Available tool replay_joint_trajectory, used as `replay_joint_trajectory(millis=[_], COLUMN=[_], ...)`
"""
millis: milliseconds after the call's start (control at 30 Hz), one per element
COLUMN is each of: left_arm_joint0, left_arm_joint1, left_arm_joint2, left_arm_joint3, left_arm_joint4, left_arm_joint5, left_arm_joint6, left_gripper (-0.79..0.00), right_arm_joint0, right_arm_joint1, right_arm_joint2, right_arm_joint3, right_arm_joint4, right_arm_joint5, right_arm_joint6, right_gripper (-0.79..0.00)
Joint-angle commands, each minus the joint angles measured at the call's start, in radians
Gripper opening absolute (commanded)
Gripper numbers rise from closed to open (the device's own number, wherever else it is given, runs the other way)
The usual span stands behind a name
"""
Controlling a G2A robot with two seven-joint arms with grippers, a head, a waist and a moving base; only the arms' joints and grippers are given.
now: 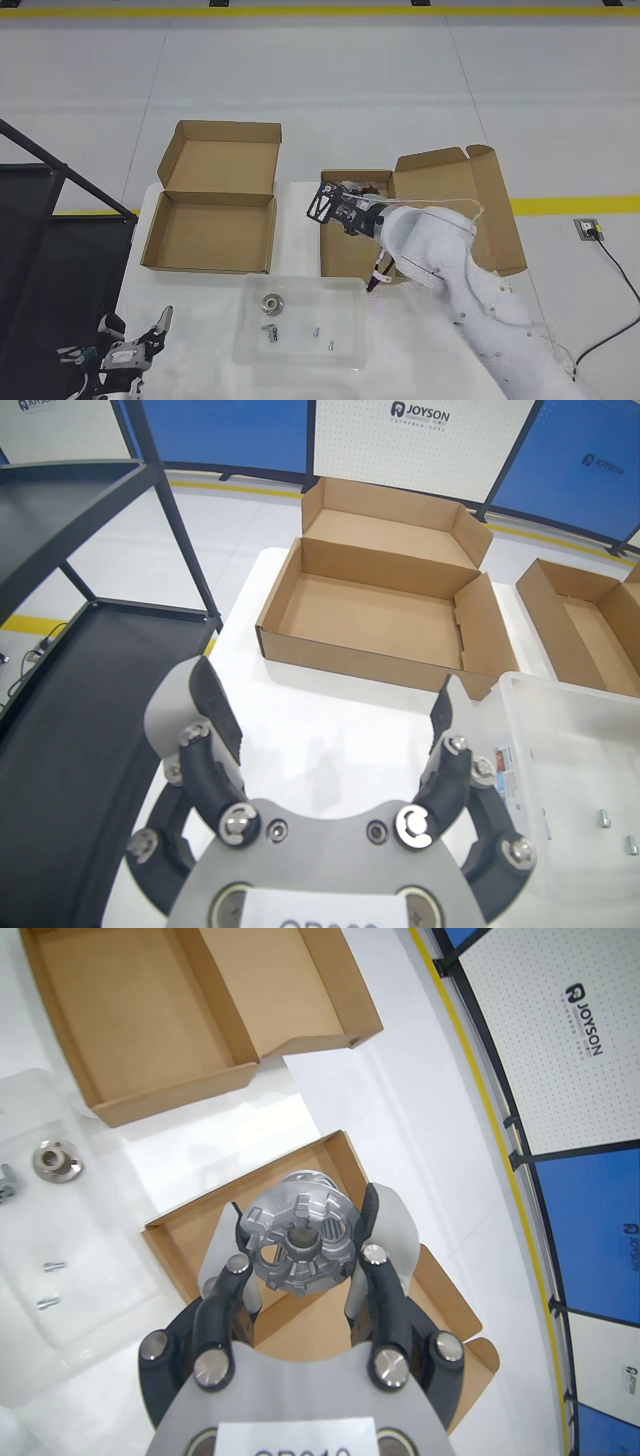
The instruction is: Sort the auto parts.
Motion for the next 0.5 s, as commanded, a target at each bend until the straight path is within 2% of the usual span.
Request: replay_joint_trajectory(millis=[0, 467], left_arm_joint0=[0.007, -0.009], left_arm_joint1=[-0.002, -0.007], left_arm_joint2=[-0.007, 0.007], left_arm_joint3=[0.003, -0.002], left_arm_joint4=[-0.007, -0.004], left_arm_joint5=[0.0, -0.027], left_arm_joint6=[0.005, -0.035], left_gripper=[0.0, 0.0], right_arm_joint0=[0.048, 0.061], right_arm_joint1=[-0.014, -0.02], right_arm_joint2=[-0.032, -0.043], right_arm_joint3=[0.093, 0.118], right_arm_joint4=[0.001, 0.004], right_arm_joint5=[0.026, 0.035], right_arm_joint6=[-0.029, -0.038], right_gripper=[-0.785, -0.785])
